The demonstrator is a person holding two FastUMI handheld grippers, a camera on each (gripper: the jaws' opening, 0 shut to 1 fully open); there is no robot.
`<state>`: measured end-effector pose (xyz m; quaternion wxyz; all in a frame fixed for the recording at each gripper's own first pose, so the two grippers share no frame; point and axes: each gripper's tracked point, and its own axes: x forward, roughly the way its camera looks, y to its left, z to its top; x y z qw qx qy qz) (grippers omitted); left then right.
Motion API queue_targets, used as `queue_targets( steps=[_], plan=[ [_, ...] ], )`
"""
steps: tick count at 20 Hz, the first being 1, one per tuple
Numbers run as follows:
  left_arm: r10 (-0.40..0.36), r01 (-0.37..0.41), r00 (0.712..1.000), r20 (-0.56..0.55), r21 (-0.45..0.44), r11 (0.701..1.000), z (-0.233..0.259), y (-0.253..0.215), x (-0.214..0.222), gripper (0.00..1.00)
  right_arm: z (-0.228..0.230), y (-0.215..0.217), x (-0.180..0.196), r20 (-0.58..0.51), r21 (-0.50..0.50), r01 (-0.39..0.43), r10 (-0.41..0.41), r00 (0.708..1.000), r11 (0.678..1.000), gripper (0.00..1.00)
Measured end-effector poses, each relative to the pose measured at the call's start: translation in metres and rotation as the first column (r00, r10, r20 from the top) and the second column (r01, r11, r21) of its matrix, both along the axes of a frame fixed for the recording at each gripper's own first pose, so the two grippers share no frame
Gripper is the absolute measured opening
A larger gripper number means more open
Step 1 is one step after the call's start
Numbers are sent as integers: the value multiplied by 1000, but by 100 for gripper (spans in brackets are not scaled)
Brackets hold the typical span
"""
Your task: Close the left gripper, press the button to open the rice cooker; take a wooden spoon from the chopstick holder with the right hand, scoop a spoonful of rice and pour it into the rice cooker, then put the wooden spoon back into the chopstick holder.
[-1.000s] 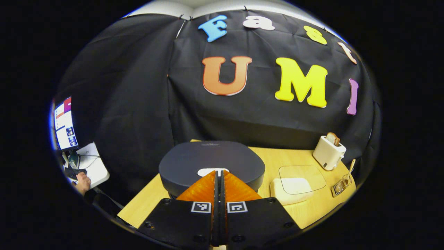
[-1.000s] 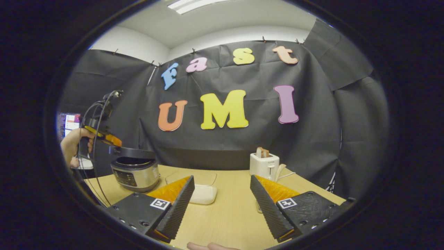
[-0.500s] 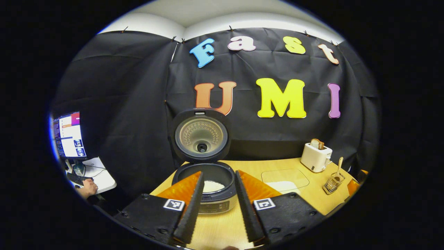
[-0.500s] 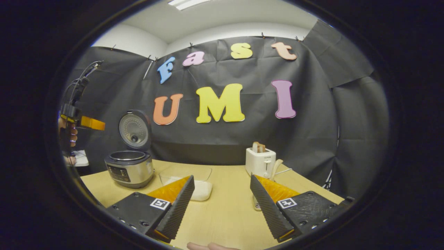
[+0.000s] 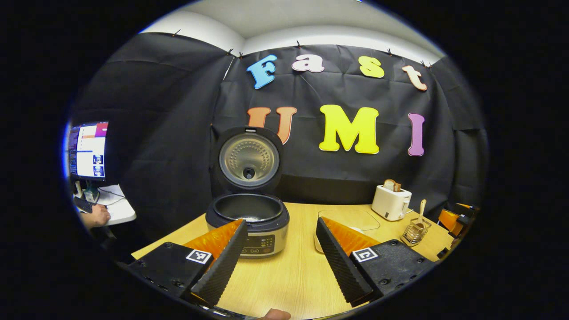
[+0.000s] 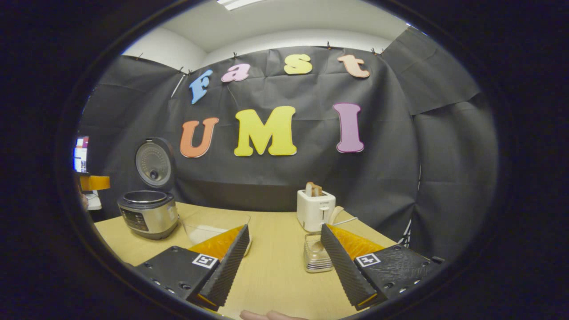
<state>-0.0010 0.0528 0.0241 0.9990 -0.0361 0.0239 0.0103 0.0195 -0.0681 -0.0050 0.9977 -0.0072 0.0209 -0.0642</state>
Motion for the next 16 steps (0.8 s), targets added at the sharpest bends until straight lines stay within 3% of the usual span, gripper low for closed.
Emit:
queue_targets(
  steps=[1,2,8,12,16],
  plan=[
    [-9,9,1000,-1,-9,1000,-5,-1,-1,99,2,-8,3,2,-6,11,-11,1000,1000,93],
    [-15,15,1000,-1,-9,1000,-5,-3,0,99,3,-14,5,1,-8,18,-18,1000,1000,96],
    [-23,23,1000,16,33,999,-12,-9,5,99,4,-58,44,-26,5,80,-80,996,997,96],
    [11,-12,1000,16,15,1000,-18,-1,11,99,1,-84,94,-63,1,84,-83,995,996,96],
    [37,-37,999,3,16,999,-27,5,19,99,-19,-113,149,-163,60,92,-81,983,994,97]
  ],
)
